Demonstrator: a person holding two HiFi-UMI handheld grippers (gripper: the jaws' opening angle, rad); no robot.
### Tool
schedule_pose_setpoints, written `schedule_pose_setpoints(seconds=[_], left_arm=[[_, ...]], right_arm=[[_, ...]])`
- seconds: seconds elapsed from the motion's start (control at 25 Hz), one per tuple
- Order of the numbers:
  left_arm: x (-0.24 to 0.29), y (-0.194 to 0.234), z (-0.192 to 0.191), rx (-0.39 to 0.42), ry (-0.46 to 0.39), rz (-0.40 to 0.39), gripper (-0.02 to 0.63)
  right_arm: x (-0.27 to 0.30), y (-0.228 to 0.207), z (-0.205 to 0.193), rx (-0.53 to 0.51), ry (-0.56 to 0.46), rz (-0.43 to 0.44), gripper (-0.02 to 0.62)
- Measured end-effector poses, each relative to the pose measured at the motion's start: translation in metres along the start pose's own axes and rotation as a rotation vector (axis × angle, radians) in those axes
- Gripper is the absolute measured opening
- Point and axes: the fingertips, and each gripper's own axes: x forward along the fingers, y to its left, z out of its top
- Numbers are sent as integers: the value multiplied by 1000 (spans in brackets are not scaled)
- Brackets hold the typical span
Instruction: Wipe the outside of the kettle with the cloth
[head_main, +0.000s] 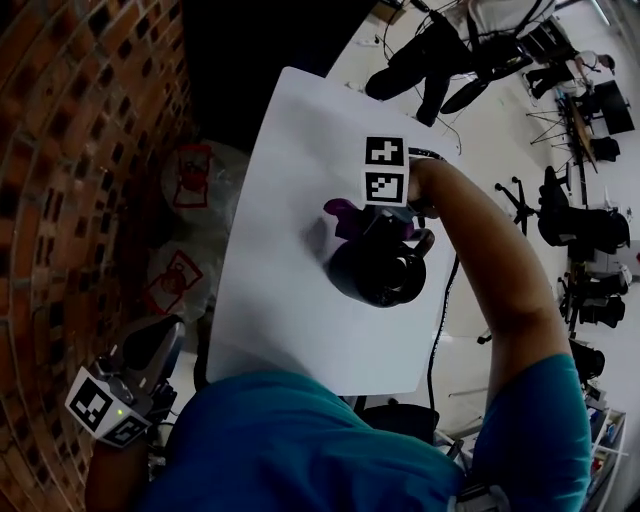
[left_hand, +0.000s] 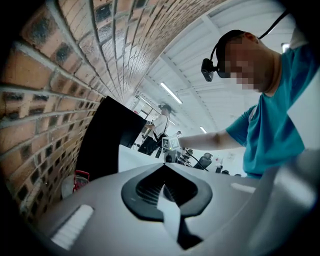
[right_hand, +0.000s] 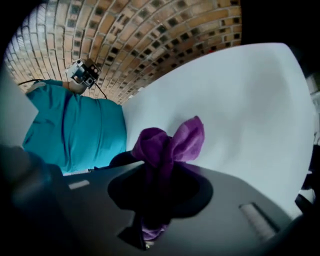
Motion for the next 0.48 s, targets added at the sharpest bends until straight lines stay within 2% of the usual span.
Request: schedule_pose_setpoints(seconds=[0.16, 0.28, 0.4, 0.48], left_arm=[[18, -11, 0, 7, 33, -18, 2], [28, -22, -1, 11, 67, -24, 2], [32, -25, -5, 18, 102, -5, 2], [36, -29, -7, 11, 118, 7, 2]], right_arm=[[1, -9, -5, 38, -125, 71, 95], [19, -25, -1, 58, -175, 100, 94], [32, -34, 5, 37, -256, 133, 94], [28, -35, 7, -5, -344, 154, 94]])
